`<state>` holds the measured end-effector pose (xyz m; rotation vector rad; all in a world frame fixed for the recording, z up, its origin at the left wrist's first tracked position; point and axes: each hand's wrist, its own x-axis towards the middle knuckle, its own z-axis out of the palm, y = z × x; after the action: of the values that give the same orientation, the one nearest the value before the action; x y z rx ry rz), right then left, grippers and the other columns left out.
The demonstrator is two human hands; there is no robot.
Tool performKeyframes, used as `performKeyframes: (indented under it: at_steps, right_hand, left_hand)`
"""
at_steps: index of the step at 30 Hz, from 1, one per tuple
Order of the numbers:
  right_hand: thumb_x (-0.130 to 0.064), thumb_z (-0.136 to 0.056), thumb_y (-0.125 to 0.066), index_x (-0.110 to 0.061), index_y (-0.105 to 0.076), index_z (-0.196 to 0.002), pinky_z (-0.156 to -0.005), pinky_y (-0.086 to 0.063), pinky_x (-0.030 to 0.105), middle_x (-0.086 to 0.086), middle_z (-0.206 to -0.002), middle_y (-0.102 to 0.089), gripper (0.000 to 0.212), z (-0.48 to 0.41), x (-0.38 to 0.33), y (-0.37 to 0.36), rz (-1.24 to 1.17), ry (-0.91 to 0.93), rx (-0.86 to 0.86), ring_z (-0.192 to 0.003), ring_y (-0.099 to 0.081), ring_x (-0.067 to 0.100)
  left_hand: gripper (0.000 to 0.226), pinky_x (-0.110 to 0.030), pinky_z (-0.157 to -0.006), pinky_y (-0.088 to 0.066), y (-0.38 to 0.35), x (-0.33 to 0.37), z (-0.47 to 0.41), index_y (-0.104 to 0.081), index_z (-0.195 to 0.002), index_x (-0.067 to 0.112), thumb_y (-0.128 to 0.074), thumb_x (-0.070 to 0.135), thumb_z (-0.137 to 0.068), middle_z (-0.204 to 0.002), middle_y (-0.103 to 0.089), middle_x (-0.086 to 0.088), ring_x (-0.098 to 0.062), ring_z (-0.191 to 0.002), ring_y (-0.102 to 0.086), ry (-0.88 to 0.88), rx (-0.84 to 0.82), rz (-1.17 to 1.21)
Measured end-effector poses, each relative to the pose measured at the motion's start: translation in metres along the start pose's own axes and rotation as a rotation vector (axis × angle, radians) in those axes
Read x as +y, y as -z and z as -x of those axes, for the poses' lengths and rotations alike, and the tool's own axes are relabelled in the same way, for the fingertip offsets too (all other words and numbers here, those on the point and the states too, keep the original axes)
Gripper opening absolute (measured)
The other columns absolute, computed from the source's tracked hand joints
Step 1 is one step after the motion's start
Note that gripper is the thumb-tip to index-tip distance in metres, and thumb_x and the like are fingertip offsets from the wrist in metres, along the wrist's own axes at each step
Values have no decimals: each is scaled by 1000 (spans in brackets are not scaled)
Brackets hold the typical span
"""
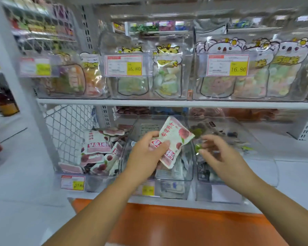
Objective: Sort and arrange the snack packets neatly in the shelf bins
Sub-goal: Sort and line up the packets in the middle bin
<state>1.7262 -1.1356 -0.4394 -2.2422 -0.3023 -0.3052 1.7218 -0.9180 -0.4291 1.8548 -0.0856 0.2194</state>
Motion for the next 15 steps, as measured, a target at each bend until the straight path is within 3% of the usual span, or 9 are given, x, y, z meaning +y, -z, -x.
performKeyframes:
  at_steps: [2, 6, 9, 12, 15]
  right_hand:
    - [-40, -93, -53, -34, -42, -136, -94, -43, 23, -21, -123, -48, 45, -2, -4, -14, 117, 46, -53, -113, -49, 1]
    - [-40, -95, -51, -31, -42, -139, -104, -30, 30, -9, -133, -47, 46, -12, -13, -35, 267, 84, -40, -128, -33, 13]
    - [-39, -94, -52, -29, -46, -137, -101, -29, 29, -5, -135, -50, 45, -18, -14, -41, 263, 89, 11, -130, -31, 14]
    - [-39, -93, -53, -29, -48, -135, -99, -28, 26, -5, -134, -52, 43, -22, -8, -44, 284, 96, 23, -130, -32, 16]
    - [-38, -94, -53, -30, -49, -134, -98, -25, 22, -7, -134, -49, 41, -25, 1, -41, 304, 135, -10, -129, -33, 13]
  left_hand:
    - [23, -20, -43, -44, 25, -3, -6, -58, -112, 26, -64, 28, -90, -83, -70, 1, -11, -50, -60, 32, 164, 41]
    - [25, -23, -42, -41, 74, -17, -26, -50, -114, 24, -60, 28, -91, -82, -69, -3, -13, -51, -57, 168, 455, 87]
    - [29, -19, -39, -34, 99, -34, -42, -47, -117, 21, -56, 17, -90, -76, -65, -3, -12, -50, -54, 292, 437, 71]
    - [21, -22, -45, -41, 106, -60, -49, -57, -108, 15, -54, 8, -89, -89, -65, -4, -8, -53, -56, 249, 328, -309]
    - [38, -34, -75, -50, 104, -70, -47, -54, -123, 15, -61, 13, -86, -125, -48, -14, -25, -88, -58, 182, 384, -662]
